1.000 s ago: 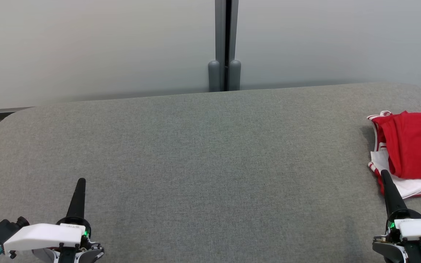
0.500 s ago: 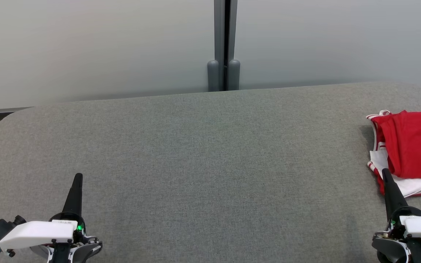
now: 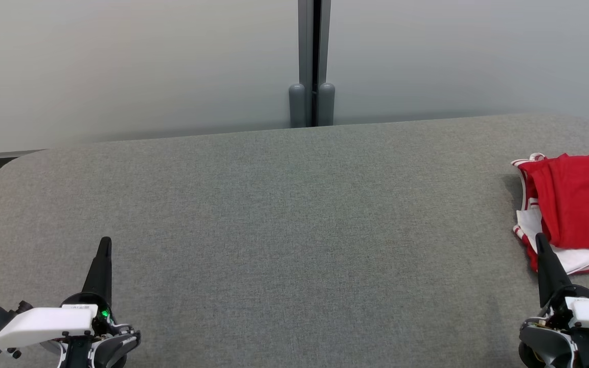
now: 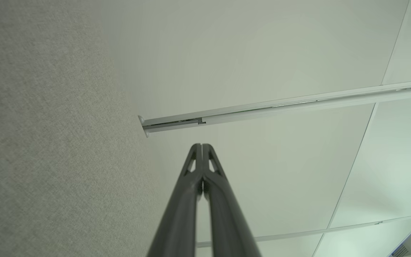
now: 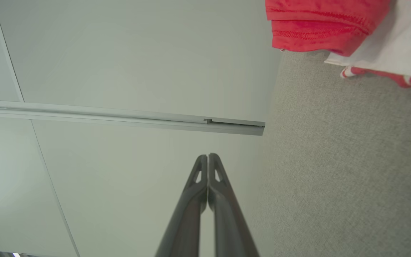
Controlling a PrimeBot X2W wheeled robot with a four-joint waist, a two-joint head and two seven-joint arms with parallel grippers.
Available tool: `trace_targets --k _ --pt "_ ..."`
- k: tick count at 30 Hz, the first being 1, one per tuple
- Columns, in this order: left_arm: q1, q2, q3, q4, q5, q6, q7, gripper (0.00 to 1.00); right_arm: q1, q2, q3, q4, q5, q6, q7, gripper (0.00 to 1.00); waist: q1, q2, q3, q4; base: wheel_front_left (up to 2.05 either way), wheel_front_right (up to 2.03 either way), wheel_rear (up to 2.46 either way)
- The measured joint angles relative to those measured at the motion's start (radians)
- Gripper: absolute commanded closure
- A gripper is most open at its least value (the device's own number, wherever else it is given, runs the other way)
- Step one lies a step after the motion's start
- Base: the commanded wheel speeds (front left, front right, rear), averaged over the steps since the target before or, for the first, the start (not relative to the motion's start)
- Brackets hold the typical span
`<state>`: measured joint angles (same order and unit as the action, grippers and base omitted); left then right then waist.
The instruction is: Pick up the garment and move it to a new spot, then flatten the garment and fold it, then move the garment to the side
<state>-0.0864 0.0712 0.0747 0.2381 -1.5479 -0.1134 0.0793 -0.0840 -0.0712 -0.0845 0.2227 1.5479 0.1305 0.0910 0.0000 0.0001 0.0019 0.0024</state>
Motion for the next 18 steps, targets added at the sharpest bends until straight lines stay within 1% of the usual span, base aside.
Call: trace_targets --k 12,18 --pt "-0.012 -0.011 0.021 0.006 -0.072 -0.014 0.019 1.00 -0.019 0.008 -0.008 0.021 0.074 0.000 0.005 1.00 0.0000 0.0000 0.001 -0.002 0.00 0.00 0.00" --pt "-0.015 -0.013 0.023 0.007 -0.076 -0.017 0.023 1.00 -0.019 0.010 -0.011 0.023 0.079 0.000 0.006 1.00 0.0000 0.0000 0.001 -0.002 0.00 0.00 0.00"
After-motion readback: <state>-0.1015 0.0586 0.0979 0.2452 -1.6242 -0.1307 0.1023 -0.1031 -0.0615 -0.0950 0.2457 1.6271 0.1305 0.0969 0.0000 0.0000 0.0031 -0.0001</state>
